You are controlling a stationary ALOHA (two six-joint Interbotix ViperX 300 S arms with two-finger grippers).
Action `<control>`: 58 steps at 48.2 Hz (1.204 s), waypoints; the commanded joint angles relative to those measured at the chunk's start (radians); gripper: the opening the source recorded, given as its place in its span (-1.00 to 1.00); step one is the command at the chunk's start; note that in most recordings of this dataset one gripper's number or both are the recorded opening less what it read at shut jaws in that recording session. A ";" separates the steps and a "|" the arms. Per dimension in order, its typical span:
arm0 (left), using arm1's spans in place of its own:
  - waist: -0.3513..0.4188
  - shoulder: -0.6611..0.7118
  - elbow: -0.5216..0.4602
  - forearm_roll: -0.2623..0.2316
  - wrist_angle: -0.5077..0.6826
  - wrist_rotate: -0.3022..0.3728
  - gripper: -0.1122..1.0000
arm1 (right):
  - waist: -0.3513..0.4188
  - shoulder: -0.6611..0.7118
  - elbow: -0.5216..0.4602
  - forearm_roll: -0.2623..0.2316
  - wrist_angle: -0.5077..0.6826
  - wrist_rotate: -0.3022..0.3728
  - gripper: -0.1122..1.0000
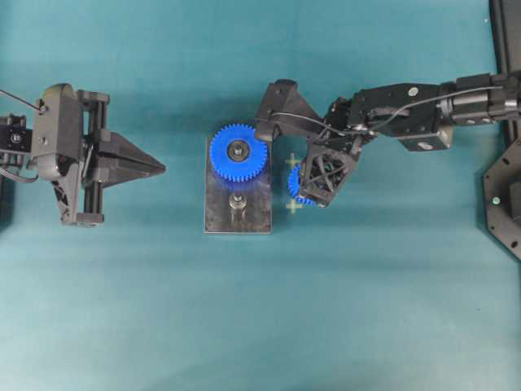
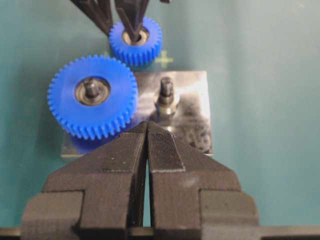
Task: Fit the small gear onto the shaft.
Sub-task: 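Lower the right gripper onto the small blue gear and grasp it, then lift the small gear and carry it over the empty shaft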
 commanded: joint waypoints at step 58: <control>0.000 -0.014 0.003 0.003 -0.008 -0.020 -0.80 | 0.084 0.087 -0.495 0.052 0.265 -0.005 -0.16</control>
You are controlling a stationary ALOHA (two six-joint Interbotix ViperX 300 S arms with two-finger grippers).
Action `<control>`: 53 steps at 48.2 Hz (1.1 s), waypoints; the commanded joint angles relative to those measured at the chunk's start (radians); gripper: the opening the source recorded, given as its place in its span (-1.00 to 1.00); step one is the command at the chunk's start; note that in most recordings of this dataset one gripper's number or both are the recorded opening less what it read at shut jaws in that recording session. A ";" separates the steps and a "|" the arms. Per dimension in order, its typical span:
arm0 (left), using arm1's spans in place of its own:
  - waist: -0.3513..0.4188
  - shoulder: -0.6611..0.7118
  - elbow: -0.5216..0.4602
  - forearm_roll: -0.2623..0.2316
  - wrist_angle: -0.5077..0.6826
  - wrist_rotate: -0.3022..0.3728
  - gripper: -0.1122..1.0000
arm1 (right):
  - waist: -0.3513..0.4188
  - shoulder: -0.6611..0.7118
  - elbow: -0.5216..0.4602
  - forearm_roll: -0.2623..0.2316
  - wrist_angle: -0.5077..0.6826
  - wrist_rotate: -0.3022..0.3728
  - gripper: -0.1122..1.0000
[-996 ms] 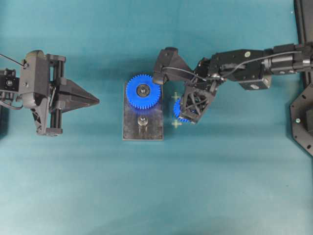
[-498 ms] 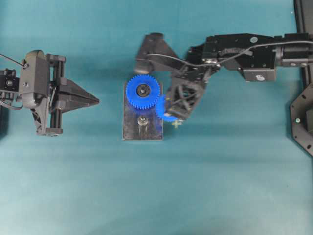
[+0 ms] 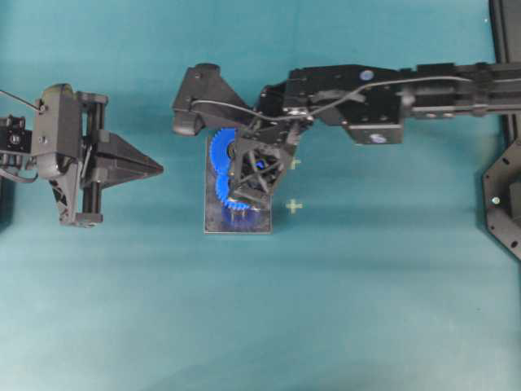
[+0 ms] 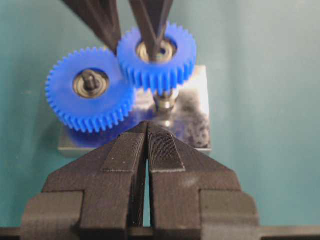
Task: Fit the small gear onto the shaft.
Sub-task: 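Lift the small gear and carry it over the empty shaft, then lower the small gear onto the shaft, meshing it with the large gear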
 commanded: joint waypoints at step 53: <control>0.000 -0.014 -0.002 0.003 -0.009 -0.002 -0.80 | 0.025 0.034 -0.051 0.008 0.037 -0.002 -0.16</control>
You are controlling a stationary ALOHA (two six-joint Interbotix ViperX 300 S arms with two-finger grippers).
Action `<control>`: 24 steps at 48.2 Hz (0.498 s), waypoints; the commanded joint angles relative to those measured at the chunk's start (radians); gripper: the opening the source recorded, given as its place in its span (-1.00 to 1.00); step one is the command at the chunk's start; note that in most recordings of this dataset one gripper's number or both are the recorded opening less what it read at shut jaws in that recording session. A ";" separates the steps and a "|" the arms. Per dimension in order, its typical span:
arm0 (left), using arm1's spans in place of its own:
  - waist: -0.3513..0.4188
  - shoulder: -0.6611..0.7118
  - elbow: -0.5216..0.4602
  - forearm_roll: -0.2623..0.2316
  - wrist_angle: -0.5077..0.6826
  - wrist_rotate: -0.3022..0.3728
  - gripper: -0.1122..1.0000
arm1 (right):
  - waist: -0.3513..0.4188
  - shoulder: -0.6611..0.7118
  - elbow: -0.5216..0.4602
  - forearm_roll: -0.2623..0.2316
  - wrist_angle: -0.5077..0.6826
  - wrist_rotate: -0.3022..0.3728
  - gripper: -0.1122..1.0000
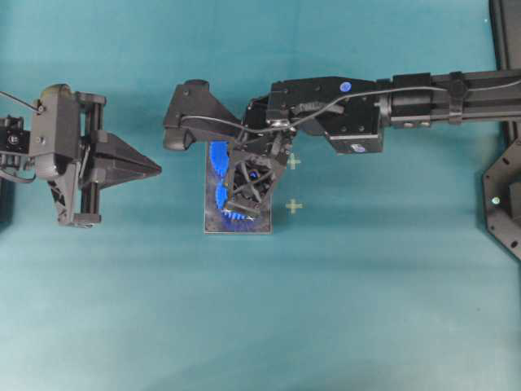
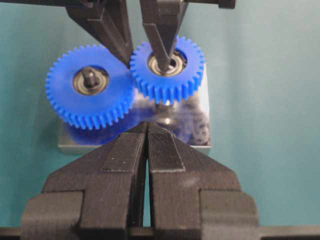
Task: Fit the small gear onto the shaft.
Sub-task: 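Lower the small gear onto the shaft, meshing it with the large gear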
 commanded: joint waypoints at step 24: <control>-0.003 -0.006 -0.012 0.003 -0.009 -0.002 -0.80 | 0.002 -0.014 -0.035 0.009 0.003 0.009 0.57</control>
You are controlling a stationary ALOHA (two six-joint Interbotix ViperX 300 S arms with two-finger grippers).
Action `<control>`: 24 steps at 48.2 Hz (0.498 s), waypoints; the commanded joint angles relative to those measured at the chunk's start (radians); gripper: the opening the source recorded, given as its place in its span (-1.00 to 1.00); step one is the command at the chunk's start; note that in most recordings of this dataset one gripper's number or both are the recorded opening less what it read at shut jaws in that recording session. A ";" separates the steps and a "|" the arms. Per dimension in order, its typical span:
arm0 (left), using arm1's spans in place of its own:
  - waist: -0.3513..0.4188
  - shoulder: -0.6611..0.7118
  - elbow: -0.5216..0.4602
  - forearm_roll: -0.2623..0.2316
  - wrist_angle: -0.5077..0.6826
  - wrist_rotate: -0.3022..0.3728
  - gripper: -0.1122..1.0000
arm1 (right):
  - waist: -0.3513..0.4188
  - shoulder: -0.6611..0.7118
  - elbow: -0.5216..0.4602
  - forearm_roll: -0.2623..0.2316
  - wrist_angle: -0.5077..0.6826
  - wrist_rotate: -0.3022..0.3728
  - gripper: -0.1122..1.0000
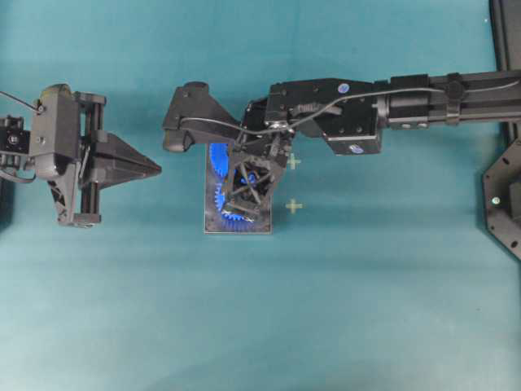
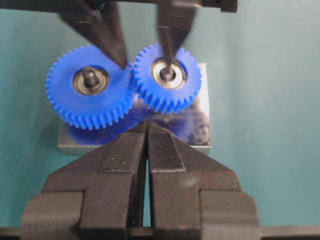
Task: Fit the small gear onto the shaft.
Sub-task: 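Lower the small gear onto the shaft, meshing it with the large gear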
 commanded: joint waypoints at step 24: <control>-0.003 -0.018 -0.009 0.003 -0.009 -0.002 -0.80 | -0.006 -0.006 -0.104 -0.002 0.035 -0.021 -0.46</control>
